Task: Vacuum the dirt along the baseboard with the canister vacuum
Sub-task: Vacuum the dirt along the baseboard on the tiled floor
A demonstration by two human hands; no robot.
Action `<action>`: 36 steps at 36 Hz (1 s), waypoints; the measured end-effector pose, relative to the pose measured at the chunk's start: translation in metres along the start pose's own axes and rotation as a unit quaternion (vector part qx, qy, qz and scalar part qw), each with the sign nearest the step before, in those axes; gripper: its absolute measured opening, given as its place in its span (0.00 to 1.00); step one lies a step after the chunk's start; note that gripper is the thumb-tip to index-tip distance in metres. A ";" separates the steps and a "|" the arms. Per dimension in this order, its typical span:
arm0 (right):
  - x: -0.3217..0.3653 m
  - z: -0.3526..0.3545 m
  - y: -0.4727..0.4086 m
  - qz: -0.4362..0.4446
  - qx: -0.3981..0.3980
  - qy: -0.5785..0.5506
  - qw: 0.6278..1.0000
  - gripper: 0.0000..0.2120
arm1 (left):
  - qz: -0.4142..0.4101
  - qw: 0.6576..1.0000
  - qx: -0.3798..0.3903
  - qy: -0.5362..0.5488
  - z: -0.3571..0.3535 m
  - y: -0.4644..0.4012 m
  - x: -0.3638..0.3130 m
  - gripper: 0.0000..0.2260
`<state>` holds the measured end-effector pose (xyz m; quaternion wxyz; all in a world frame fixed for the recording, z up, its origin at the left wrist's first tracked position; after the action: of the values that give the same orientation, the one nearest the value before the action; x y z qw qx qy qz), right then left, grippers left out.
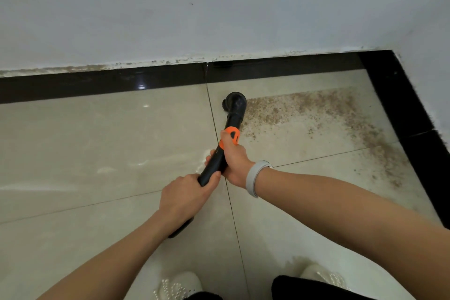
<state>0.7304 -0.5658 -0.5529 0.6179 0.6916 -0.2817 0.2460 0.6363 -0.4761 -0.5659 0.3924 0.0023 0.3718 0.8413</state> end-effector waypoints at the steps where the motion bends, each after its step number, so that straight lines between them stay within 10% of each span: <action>1: 0.001 0.001 0.000 0.001 -0.005 -0.002 1.000 0.14 | -0.006 1.000 -0.001 -0.002 -0.001 0.000 -0.002 0.27; 36: 0.049 0.081 -0.034 -0.014 0.010 -0.056 0.998 0.14 | 0.002 0.995 0.008 -0.095 -0.005 -0.002 -0.101 0.28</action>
<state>0.7884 -0.6474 -0.5530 0.5975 0.7146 -0.3036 0.2005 0.7062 -0.5453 -0.5415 0.4246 0.0864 0.3394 0.8349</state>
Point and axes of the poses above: each hand's wrist, its own y-axis away from the middle knuckle, its own z-axis out of the back of the hand, x = y × z, the point moved 1 cm from there along -y, towards the middle knuckle, and after that the axes turned 13 degrees about z, right-handed, at the moved point
